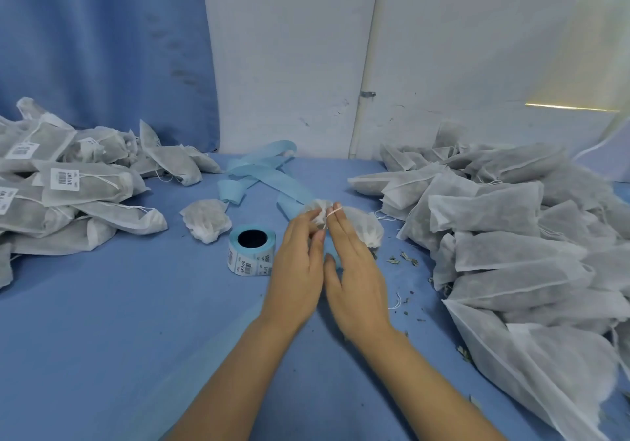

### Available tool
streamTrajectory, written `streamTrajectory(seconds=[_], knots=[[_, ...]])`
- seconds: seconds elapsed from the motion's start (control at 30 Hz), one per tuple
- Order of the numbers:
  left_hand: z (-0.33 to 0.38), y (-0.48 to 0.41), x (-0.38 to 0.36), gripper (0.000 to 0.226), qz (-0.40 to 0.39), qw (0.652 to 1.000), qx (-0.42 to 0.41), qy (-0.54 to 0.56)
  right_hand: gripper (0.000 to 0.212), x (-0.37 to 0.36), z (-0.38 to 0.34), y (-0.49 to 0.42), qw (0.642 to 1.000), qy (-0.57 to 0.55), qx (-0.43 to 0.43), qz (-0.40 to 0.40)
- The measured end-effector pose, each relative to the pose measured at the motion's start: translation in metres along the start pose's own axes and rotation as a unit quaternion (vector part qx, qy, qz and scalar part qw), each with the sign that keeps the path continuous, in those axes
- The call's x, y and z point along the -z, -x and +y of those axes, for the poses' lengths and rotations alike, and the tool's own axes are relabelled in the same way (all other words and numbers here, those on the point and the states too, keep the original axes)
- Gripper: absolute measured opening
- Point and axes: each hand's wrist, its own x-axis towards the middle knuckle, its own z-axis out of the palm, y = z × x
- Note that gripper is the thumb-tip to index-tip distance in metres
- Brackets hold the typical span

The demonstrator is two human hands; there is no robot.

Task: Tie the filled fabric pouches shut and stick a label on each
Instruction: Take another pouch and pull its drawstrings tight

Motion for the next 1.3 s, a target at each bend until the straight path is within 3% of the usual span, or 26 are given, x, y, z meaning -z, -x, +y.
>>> streamTrajectory(seconds=[0.23,0.33,0.47,0.63,0.77,0.97,1.13,1.3], knots=[[0.002,0.001,0.005,0.018,-0.090,0.994,0.052,-0.042,0.033,0.006,0.009,-0.002,0.979,-0.128,-0.096,0.123],[0.004,0.003,0.003,0.019,-0.082,0.992,0.093,-0.033,0.036,0.009,0.009,-0.004,0.964,-0.180,-0.145,0.135],[0.007,0.000,0.002,0.019,-0.059,0.987,0.147,0.011,0.022,0.011,0.009,-0.007,0.923,-0.290,-0.212,0.138],[0.010,-0.002,0.002,0.018,-0.038,0.979,0.191,0.063,0.020,0.012,0.007,-0.008,0.901,-0.337,-0.233,0.142],[0.013,-0.003,0.003,0.016,-0.009,0.983,0.173,0.063,0.015,0.015,0.007,-0.007,0.922,-0.305,-0.217,0.104],[0.019,-0.006,0.006,0.014,0.037,0.988,0.137,0.064,0.011,0.013,0.004,-0.004,0.980,-0.131,-0.131,0.076],[0.019,-0.004,-0.002,0.015,0.020,0.980,0.157,0.120,0.010,0.010,0.006,-0.006,0.980,-0.112,-0.145,0.081],[0.018,-0.003,-0.003,0.016,0.010,0.968,0.178,0.174,0.017,0.011,0.004,-0.010,0.940,-0.254,-0.211,0.082]])
